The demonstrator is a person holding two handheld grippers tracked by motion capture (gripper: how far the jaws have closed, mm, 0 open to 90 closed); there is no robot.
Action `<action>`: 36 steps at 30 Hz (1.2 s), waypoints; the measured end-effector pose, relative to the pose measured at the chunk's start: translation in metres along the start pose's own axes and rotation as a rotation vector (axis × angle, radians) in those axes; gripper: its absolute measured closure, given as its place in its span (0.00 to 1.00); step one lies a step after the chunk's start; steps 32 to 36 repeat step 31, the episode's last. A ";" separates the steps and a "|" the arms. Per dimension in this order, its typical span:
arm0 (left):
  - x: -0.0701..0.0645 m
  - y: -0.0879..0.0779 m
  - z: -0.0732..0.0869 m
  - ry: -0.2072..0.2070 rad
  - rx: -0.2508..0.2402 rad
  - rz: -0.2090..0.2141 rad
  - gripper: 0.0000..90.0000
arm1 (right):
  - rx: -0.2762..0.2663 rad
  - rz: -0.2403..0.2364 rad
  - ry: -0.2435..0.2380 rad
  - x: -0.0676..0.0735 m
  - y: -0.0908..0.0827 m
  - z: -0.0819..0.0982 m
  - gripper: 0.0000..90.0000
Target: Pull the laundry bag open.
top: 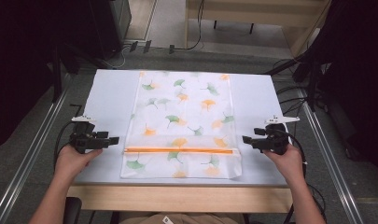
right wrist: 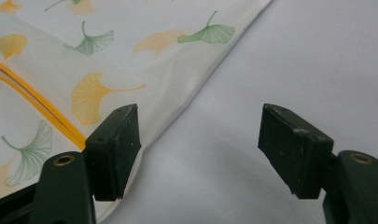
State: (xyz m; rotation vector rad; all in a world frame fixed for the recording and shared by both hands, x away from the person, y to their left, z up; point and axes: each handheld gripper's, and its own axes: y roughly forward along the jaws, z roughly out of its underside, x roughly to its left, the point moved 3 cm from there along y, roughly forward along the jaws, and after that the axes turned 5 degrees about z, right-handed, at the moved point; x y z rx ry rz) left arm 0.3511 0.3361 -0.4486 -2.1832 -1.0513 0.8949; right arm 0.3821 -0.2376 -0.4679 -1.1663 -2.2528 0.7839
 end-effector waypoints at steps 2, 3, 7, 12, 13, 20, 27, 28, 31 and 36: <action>0.004 -0.001 -0.001 -0.004 0.000 -0.010 0.40 | -0.007 0.014 0.001 -0.003 -0.001 0.002 0.34; 0.005 -0.001 -0.001 -0.010 -0.001 -0.015 0.40 | -0.013 0.018 -0.006 -0.005 -0.002 0.003 0.34; 0.009 0.000 -0.003 -0.017 0.002 -0.023 0.39 | -0.013 0.024 0.002 -0.009 -0.004 0.007 0.33; 0.011 0.002 -0.006 -0.025 0.004 -0.037 0.39 | -0.018 0.043 -0.016 -0.014 -0.005 0.013 0.30; 0.011 0.003 -0.007 -0.028 0.000 -0.033 0.39 | -0.015 0.045 -0.011 -0.014 -0.005 0.014 0.30; 0.014 0.005 -0.010 -0.033 -0.004 -0.028 0.39 | -0.003 0.027 -0.029 -0.015 -0.008 0.019 0.25; 0.013 0.009 -0.013 -0.029 0.002 -0.025 0.38 | 0.009 0.031 -0.027 -0.015 -0.010 0.022 0.25; 0.013 0.009 -0.013 -0.025 0.004 -0.026 0.38 | 0.016 0.029 -0.023 -0.015 -0.010 0.023 0.25; 0.013 0.011 -0.013 -0.027 0.011 -0.033 0.36 | 0.030 0.021 -0.023 -0.015 -0.009 0.025 0.25; 0.013 0.011 -0.013 -0.027 0.011 -0.033 0.36 | 0.030 0.021 -0.023 -0.015 -0.009 0.025 0.25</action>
